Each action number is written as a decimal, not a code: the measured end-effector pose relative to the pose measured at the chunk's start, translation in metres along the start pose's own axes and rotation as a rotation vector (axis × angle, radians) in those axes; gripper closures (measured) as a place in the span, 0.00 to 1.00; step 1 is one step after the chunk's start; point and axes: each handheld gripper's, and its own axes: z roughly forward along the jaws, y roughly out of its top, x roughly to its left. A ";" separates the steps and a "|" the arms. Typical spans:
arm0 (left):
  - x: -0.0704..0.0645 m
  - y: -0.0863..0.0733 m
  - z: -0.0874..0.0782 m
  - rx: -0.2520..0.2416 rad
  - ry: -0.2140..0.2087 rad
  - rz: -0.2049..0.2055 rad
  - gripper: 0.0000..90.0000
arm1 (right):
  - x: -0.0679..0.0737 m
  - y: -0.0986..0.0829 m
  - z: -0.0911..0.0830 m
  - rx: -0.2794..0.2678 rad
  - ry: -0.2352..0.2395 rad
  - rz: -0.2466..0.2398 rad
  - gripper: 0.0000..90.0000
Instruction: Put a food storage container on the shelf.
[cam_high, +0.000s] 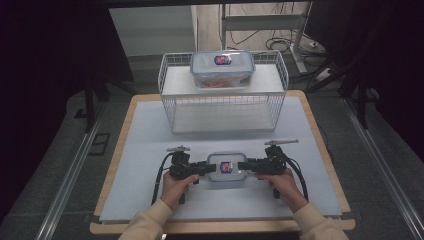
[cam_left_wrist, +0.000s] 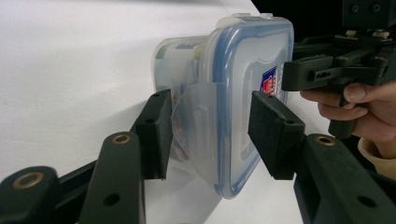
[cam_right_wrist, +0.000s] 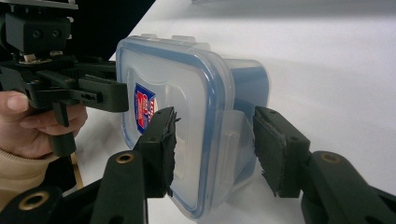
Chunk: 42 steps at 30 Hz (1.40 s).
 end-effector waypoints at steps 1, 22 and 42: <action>0.000 0.000 0.000 -0.001 0.001 0.001 0.57 | 0.000 0.000 0.000 -0.001 0.000 0.000 0.55; -0.011 0.013 -0.011 -0.043 0.005 0.051 0.57 | 0.010 0.010 -0.009 -0.050 0.008 -0.040 0.56; -0.030 0.064 -0.041 -0.112 0.015 0.139 0.57 | 0.038 0.063 -0.026 -0.112 0.003 -0.135 0.56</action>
